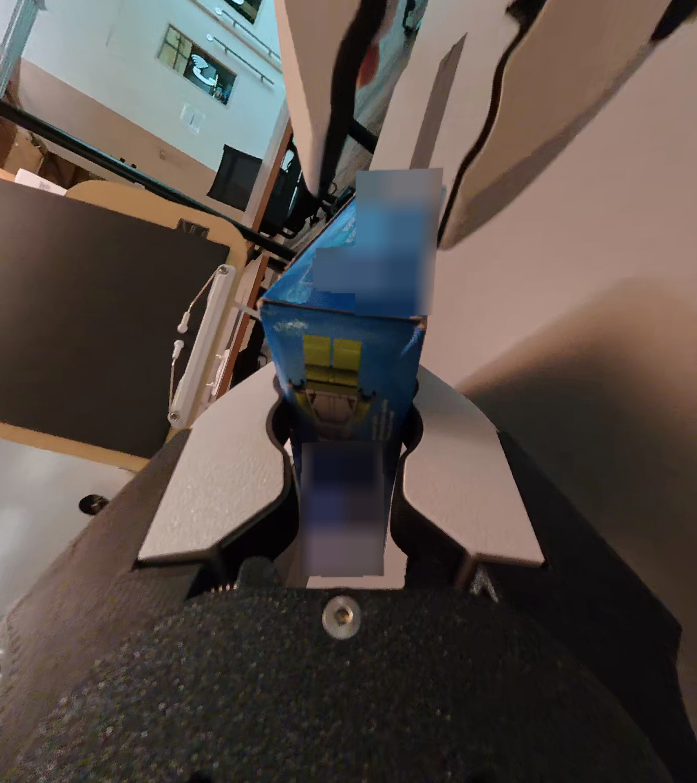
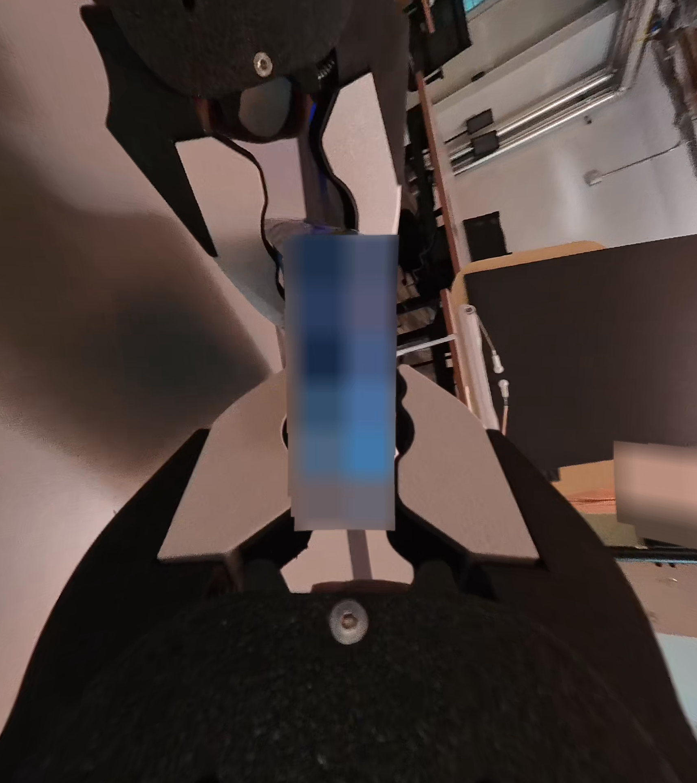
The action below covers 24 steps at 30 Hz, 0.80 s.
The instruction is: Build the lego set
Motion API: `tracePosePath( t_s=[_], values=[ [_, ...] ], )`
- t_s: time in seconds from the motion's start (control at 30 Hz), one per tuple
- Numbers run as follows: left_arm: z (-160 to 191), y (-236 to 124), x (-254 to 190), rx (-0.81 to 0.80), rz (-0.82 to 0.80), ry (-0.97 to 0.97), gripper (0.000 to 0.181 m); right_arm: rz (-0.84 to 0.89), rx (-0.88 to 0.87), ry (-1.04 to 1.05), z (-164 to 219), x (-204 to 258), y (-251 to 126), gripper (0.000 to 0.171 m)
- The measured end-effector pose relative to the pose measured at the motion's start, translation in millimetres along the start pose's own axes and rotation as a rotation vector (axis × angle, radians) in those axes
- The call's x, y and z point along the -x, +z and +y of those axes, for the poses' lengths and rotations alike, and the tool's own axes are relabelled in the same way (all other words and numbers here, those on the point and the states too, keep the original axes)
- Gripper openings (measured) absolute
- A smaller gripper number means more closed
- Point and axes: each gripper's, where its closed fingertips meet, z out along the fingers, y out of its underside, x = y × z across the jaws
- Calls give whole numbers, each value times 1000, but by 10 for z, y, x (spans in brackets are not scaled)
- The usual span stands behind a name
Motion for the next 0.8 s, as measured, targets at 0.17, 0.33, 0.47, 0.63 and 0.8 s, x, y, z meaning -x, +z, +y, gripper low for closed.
tracePosePath(
  t_s=[0.17,0.33,0.47,0.63,0.8],
  values=[
    [-9,25,-126,5,47,15,51,-102,24,28,115,181,52,44],
    [-77,6,-185,-45,61,23,48,-135,14,63,147,221,43,47],
    [-173,-34,-234,-73,89,55,44,-162,9,91,183,268,48,52],
    [-169,-84,-239,-95,114,37,40,-148,-46,103,115,282,72,59],
    [-221,-116,-274,-105,142,32,37,-157,-57,108,101,292,41,57]
  ],
)
